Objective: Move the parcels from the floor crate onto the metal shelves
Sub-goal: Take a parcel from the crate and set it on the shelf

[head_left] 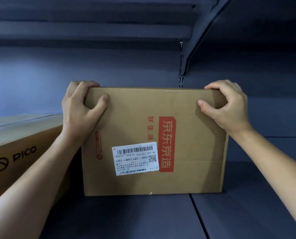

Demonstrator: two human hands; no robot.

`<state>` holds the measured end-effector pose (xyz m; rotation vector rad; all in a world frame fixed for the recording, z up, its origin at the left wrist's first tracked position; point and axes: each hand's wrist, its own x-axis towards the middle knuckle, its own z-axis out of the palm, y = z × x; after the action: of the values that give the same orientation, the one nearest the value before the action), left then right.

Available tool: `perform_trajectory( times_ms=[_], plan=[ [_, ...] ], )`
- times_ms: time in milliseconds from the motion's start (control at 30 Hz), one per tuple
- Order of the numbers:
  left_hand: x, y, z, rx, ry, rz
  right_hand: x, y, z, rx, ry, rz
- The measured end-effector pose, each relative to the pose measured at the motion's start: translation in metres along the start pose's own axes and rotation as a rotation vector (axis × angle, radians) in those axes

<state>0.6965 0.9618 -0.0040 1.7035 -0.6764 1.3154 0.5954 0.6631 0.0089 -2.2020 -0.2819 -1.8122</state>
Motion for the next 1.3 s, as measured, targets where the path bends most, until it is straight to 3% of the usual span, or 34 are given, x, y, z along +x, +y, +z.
perform_trajectory(
  times_ms=[800, 933, 1133, 1300],
  plan=[
    [0.015, -0.039, 0.036, -0.009, -0.015, 0.006, 0.008, 0.024, 0.034, -0.023, -0.024, -0.016],
    [0.020, -0.033, 0.030, -0.014, -0.080, -0.049, 0.008, 0.022, 0.032, -0.009, -0.058, 0.031],
    [0.037, -0.009, 0.010, 0.128, -0.298, -0.133, 0.016, 0.014, 0.020, 0.000, -0.212, 0.179],
    [0.030, 0.014, -0.017, 0.202, -0.291, -0.170, 0.018, -0.001, -0.013, 0.080, -0.233, 0.301]
  ],
)
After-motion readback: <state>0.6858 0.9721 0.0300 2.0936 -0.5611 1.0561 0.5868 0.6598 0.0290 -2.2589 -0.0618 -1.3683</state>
